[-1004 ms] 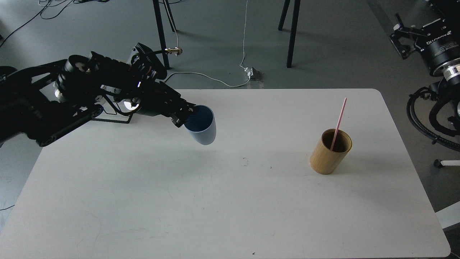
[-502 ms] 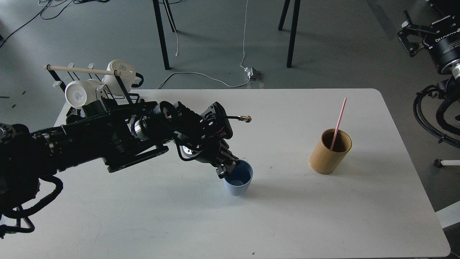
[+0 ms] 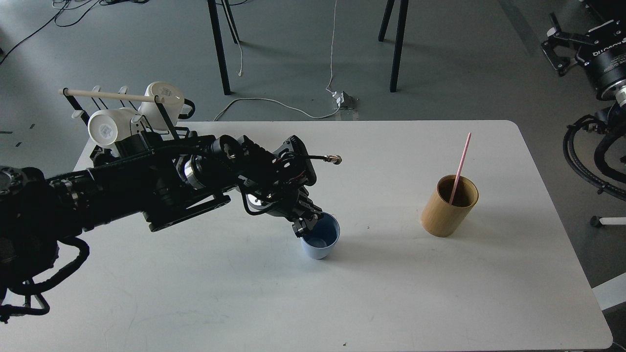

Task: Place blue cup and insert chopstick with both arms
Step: 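Release the blue cup and raise the left arm back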

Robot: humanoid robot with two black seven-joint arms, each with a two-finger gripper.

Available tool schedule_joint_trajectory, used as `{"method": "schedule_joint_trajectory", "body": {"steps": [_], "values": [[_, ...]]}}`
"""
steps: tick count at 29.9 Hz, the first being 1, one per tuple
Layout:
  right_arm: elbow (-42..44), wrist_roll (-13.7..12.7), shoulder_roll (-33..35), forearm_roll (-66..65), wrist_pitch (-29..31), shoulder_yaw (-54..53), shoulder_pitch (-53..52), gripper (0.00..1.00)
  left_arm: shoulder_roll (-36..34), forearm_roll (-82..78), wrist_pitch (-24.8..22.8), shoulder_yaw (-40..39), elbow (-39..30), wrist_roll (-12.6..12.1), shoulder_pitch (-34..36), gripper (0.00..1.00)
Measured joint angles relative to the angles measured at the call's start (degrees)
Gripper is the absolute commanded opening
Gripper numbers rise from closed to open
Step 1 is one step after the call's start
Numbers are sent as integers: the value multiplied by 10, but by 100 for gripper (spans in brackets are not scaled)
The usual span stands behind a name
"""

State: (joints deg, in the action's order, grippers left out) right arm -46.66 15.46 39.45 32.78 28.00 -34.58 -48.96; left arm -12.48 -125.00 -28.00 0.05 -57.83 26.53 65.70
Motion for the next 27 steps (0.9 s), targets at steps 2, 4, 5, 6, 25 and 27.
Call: {"method": "schedule_joint_trajectory", "body": {"steps": [2, 4, 5, 6, 25, 27], "values": [[-4, 0, 1, -3, 0, 1, 0, 99, -4, 0, 0, -5, -2, 3, 1, 26], [-9, 0, 5, -21, 0, 2, -1, 99, -10, 7, 0, -16, -3, 5, 1, 32], [-11, 0, 10, -35, 0, 2, -1, 99, -14, 14, 0, -24, -3, 6, 1, 34], [-12, 0, 16, -53, 0, 2, -1, 99, -19, 27, 0, -37, -3, 6, 1, 37], [-235, 1, 228, -579, -58, 12, 13, 98, -110, 780, 0, -338, 124, 15, -5, 97], [-270, 1, 241, -648, -102, 19, 21, 98, -109, 861, 0, -339, 166, 15, -6, 98]]}}
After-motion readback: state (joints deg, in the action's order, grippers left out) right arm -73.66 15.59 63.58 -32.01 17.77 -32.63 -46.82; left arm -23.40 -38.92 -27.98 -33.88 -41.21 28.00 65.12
